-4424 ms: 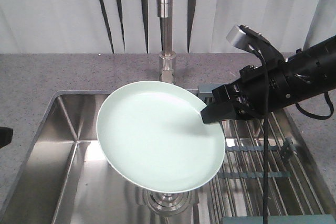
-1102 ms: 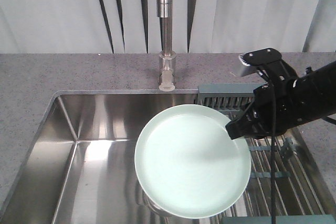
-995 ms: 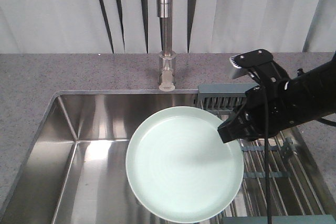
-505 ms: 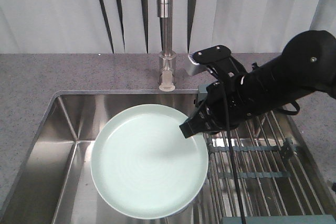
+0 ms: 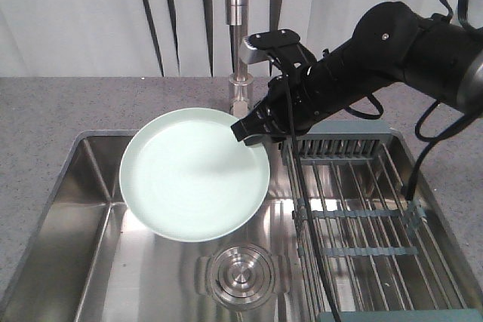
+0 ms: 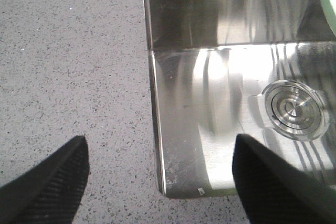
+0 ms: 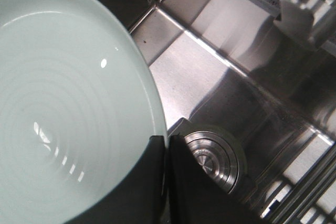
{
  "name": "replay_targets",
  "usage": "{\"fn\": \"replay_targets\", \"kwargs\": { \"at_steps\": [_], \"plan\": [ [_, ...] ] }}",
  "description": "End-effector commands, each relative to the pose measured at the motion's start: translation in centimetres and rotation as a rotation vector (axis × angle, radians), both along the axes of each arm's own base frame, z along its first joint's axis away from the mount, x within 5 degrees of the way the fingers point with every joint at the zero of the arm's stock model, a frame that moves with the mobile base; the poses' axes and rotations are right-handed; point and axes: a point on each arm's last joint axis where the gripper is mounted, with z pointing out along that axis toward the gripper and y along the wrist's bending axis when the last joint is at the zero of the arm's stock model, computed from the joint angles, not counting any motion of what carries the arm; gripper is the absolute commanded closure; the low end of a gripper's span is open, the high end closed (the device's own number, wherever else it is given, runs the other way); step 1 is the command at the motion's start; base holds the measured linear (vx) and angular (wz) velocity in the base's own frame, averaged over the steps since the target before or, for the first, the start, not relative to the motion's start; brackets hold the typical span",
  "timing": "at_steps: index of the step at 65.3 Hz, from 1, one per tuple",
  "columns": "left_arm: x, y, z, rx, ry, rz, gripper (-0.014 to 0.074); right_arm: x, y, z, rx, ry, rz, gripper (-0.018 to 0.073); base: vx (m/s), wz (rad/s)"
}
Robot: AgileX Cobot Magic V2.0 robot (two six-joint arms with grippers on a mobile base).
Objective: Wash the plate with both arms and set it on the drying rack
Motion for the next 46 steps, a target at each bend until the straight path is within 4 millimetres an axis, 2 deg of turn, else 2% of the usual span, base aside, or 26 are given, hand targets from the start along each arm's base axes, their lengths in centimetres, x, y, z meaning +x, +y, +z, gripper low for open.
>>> {"fn": "replay_targets", "kwargs": {
  "at_steps": [1,9,21,34,46],
  "plan": [
    [0.4,0.0,1.1,-0.013,-0.07,0.008,0.0062,1.1,-1.1,3.3,0.07,-0.096,-0.049,0.0564,0.0,0.0],
    [0.4,0.0,1.1,-0.013,-0.07,0.008,0.0062,2.4,-3.0,3.7,0.072,-0.113,-0.098,0.0564,0.0,0.0],
    [0.4,0.0,1.1,-0.013,-0.07,0.008,0.0062,3.2,-6.6,3.8,0.076,-0.077,-0.168,0.0564,0.0,0.0],
    [0.4,0.0,1.1,-0.013,-0.07,0.008,0.0062,2.4,-8.6,4.4,0.057,-0.087,-0.195,0.0564,0.0,0.0],
    [0.4,0.0,1.1,-0.013,-0.07,0.008,0.0062,0.8,-9.7,3.7,0.047,-0.087,-0.219,0.0564,0.0,0.0]
  ]
}}
